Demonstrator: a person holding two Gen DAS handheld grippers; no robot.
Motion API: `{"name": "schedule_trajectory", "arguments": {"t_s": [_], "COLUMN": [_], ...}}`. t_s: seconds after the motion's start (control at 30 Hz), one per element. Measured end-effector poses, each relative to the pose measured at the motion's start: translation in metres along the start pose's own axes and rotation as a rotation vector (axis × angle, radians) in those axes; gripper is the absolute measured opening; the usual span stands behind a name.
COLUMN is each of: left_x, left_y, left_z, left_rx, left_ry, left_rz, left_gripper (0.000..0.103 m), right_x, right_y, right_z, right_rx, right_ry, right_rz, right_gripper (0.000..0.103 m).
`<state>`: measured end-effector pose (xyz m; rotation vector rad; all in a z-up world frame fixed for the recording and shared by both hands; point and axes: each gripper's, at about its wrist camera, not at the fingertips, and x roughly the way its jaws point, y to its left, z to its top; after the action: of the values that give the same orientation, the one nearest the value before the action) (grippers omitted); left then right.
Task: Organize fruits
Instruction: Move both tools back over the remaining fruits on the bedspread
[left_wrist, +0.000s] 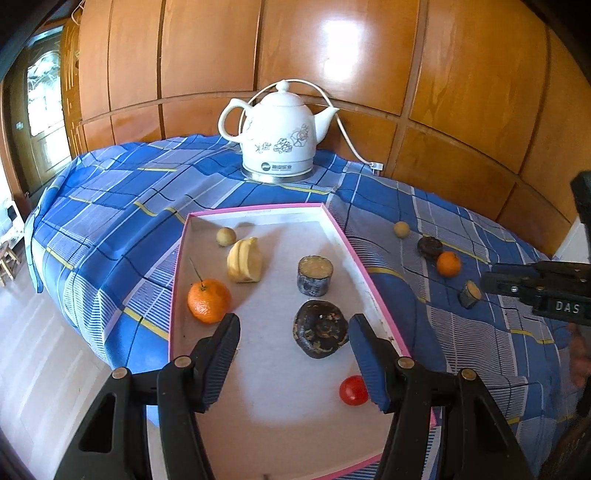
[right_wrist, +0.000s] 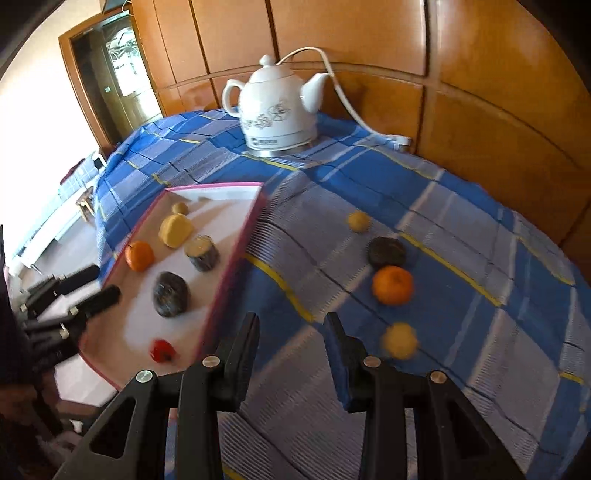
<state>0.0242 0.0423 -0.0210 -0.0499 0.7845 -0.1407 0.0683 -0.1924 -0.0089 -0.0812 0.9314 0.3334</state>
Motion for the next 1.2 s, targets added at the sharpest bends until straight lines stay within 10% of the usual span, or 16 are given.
{"name": "schedule_trajectory", "arguments": {"t_s": [0.37, 0.7, 1.2], "left_x": [0.002, 0.006, 0.022], "left_y": [-0.021, -0.051, -0.098], "left_z": [0.001, 0.001, 0.028], "left_rx": [0.062, 0.133, 0.205], "left_ry": [0.014, 0.039, 0.031], "left_rz": [-0.012, -0.041, -0.064], "left_gripper": [0.062, 0.062, 0.062], "right_x": [-0.031, -0.027, -0.031], "right_y": [-0.094, -0.195, -0.197], "right_z": [-0.025, -0.056, -0.053], "right_rx": [0.022, 0.404, 0.449], "right_ry": [0.0, 0.009, 0.003], "right_rz": [-0.209, -0.249, -0.248], "right_gripper": [0.036, 0.036, 0.036]}}
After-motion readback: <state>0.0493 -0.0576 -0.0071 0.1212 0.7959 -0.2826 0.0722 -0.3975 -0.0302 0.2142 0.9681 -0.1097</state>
